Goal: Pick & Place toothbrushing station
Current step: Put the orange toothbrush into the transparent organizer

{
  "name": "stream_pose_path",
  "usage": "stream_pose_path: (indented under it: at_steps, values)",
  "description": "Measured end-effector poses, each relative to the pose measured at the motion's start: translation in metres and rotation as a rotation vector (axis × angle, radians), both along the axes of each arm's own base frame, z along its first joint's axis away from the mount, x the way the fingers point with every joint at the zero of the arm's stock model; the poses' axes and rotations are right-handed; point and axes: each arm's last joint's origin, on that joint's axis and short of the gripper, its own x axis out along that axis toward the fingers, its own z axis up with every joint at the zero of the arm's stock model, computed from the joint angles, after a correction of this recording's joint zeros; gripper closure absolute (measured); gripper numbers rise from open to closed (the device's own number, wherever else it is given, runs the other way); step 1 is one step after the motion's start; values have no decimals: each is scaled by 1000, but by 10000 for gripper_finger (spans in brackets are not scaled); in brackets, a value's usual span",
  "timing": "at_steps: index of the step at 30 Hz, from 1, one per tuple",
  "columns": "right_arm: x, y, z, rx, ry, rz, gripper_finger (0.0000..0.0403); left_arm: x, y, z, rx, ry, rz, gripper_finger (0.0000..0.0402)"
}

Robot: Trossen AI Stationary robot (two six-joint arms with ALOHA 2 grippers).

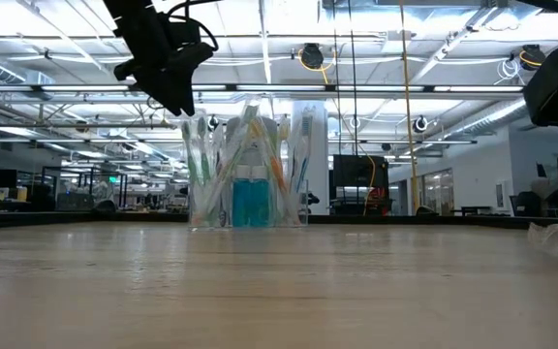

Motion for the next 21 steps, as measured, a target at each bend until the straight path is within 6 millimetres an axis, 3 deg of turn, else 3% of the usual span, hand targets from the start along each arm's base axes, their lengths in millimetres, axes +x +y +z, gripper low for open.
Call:
stream_pose_path:
  at_steps: [6, 15, 21]
  values:
    - [1, -1, -8, -55, 8, -4, 267, 0, 0, 0, 0, 1, 0, 243]
    - [4, -6, -6, -59, -6, -36, 390, 0, 0, 0, 0, 2, -3, 243]
    - [13, -16, 9, -80, -146, -26, 392, 2, 0, 1, 2, -23, -7, 243]
